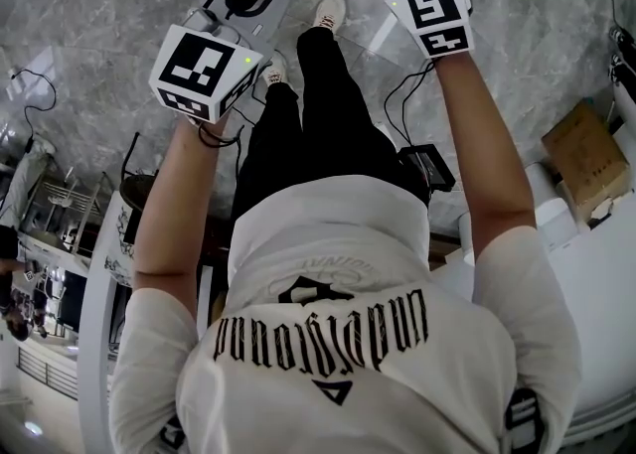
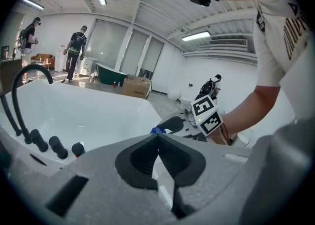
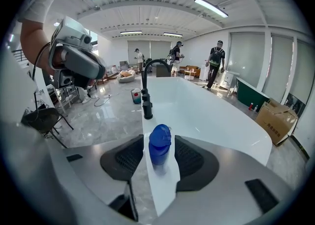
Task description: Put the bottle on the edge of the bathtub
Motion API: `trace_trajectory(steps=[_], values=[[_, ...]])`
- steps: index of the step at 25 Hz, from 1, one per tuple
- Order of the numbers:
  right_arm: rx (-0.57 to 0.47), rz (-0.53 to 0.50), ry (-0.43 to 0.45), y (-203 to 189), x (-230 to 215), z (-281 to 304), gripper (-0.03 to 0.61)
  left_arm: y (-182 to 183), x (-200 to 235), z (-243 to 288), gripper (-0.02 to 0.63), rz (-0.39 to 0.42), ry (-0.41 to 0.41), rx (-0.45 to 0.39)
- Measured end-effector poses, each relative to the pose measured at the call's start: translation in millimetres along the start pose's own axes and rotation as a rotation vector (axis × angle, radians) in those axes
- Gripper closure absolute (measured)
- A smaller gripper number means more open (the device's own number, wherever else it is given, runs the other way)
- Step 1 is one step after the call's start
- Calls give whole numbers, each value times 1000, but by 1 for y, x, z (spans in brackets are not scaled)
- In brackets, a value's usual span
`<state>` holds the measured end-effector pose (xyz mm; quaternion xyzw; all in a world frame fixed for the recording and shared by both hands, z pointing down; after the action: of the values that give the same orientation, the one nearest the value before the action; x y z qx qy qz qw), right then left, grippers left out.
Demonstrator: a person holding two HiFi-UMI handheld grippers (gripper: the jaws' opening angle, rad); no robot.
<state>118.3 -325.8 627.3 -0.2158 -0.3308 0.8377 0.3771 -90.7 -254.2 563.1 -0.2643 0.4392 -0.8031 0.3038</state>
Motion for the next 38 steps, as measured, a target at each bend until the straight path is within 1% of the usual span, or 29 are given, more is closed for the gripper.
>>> trace_trajectory(steps=[7,16,20,27,32,38], values=[[-42,18,-52,4,5,-32,394,15,-16,-14,598,49,-9,-10],[-123,66,-121,17,51,-94,394,34,-41,-65,598,122,-2,-43],[-166,75,-139,25,78,-120,394,38,-55,-92,598,149,3,-54],[-231,94,-146,32,137,-173,396,38,-106,-147,598,166,-7,-81],[-272,108,-149,36,177,-206,397,38,-124,-191,598,154,29,-124],[-322,114,-159,47,215,-242,413,46,-141,-236,598,187,52,-172]])
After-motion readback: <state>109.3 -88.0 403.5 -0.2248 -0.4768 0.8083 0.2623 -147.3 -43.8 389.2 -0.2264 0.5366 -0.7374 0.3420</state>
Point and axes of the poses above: the fingertips, and each gripper's own axes: z forward along the fingers, x to its left, y out of its top, the point moved 10 cm from there along -z, backward along the fingers, and after that the axes turned 12 degrees about z, right-handed, at the moved point
